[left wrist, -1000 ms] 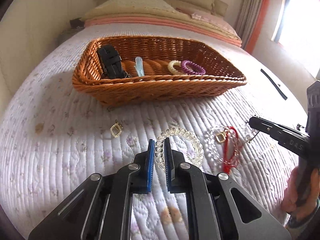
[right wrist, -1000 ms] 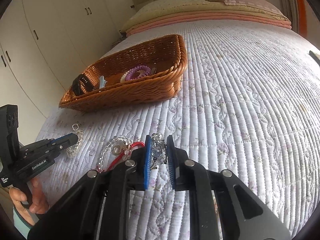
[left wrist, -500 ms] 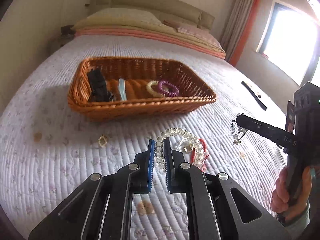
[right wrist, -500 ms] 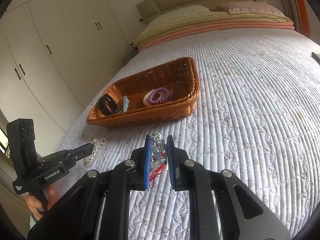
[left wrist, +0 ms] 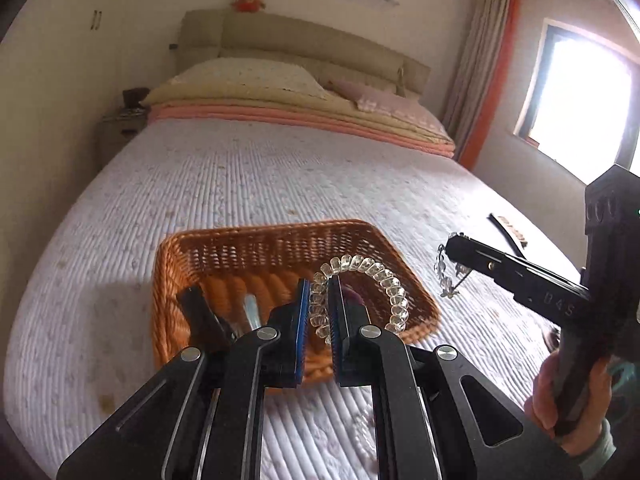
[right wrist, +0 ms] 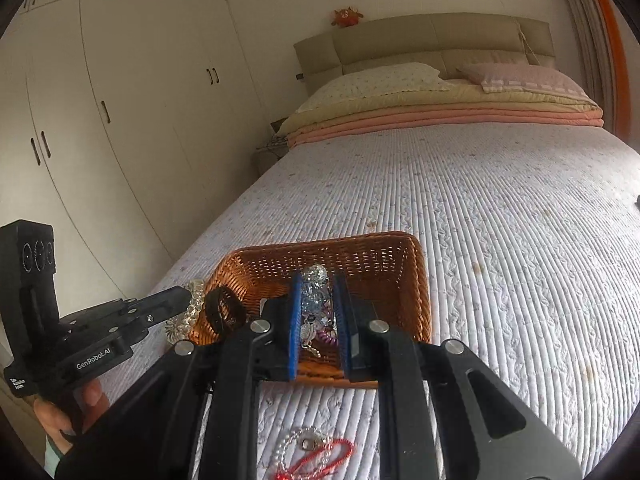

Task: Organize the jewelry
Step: 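Carry both bracelets over the basket and open both tools to release them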

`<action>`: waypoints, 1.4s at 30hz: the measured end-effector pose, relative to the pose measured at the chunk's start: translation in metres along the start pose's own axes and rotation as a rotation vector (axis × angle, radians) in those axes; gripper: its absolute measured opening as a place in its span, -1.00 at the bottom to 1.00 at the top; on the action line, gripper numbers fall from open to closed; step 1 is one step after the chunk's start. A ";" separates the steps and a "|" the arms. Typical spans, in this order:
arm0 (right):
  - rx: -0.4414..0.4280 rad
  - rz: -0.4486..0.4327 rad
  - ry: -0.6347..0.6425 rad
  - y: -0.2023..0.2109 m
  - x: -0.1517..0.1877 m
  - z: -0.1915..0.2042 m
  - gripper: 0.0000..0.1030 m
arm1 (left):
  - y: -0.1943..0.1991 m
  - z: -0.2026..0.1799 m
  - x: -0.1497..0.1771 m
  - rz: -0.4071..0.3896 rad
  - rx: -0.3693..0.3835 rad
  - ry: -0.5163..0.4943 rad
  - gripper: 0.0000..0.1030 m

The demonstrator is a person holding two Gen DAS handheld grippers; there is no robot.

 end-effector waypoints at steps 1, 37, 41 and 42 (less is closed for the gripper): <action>-0.003 0.018 -0.008 -0.012 -0.003 -0.003 -0.74 | -0.011 0.003 -0.004 0.008 -0.021 0.007 -0.85; -0.050 0.148 -0.150 -0.064 0.027 -0.025 0.00 | -0.043 0.006 0.029 0.054 -0.167 -0.075 -0.10; -0.054 0.093 -0.117 -0.030 0.023 -0.017 0.00 | 0.001 -0.003 0.027 -0.012 -0.100 -0.074 -0.02; -0.052 0.082 -0.098 -0.021 0.022 -0.013 0.00 | 0.010 -0.004 0.027 -0.023 -0.092 -0.073 -0.02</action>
Point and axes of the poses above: each gripper's, at about its wrist camera, not at the fingertips, and y roughly against the way its jaws point, z to its left, x to its underside, the point moved 3 cm from there along -y, roughly the way its jaws point, and after that the axes turned 15 degrees about y, right-handed, at the moved point
